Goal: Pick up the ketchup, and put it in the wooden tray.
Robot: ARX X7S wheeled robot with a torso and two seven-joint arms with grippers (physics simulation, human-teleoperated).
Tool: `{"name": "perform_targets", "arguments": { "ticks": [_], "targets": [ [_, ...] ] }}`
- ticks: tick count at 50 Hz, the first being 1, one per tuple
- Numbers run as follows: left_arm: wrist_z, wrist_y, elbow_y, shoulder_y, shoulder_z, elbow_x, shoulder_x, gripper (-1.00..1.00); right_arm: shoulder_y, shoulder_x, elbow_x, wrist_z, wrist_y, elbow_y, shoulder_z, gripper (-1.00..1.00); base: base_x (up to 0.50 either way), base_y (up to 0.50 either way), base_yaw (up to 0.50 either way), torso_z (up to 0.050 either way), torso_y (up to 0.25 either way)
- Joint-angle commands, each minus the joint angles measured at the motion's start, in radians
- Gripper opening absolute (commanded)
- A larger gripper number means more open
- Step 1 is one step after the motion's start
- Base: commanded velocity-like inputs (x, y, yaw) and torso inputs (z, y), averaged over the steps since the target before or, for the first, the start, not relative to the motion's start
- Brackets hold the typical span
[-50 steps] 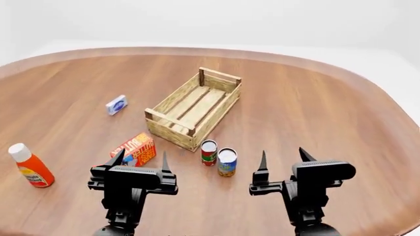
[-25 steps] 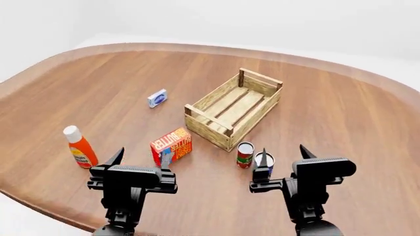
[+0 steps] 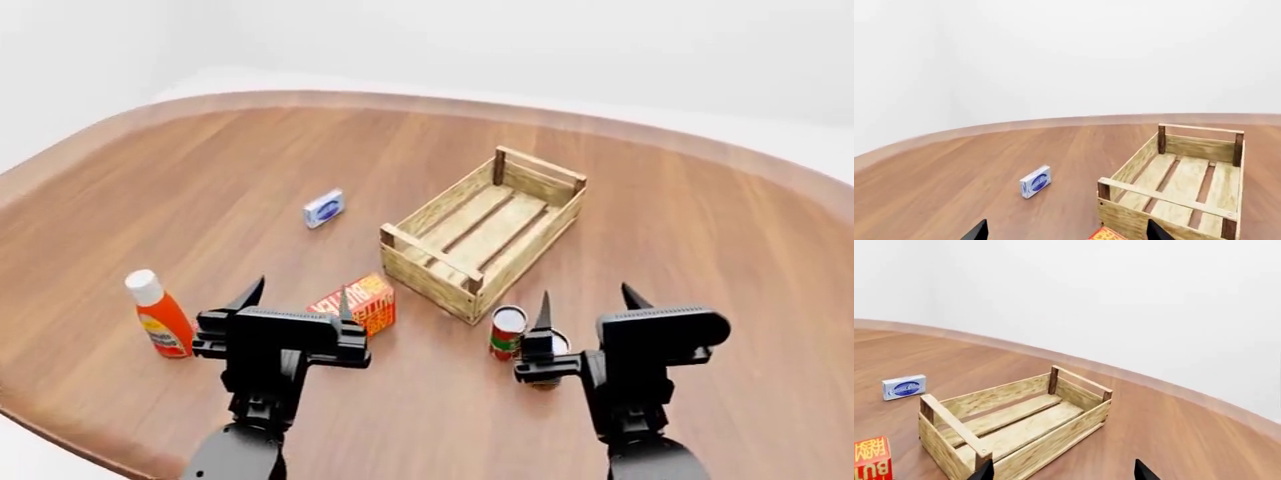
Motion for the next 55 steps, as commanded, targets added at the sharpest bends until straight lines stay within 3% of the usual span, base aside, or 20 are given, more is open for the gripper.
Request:
{"name": "perform_targets", "arguments": {
  "ticks": [1,40,55],
  "targets": [
    [-0.001,-0.009,-0.027,-0.051,0.011,-0.002,0.000,1.00,0.018,0.012,-0.001,0.005,0.042,-0.033,-0.006,1.00,0.40,0.10,0.00,0.000,0.000],
    [-0.027,-0.014,-0.016,-0.067,0.016,-0.012,-0.029,1.00,0.034,0.026,0.004,0.016,0.050,-0.030,-0.035,1.00,0.44,0.11,0.00,0.000,0.001],
    [-0.048,-0.082,0.173,0.026,-0.010,-0.041,-0.076,1.00,0.011,0.032,0.012,0.024,0.054,-0.074,-0.040,1.00,0.00,0.00,0.00,0.000,0.001]
  ]
}}
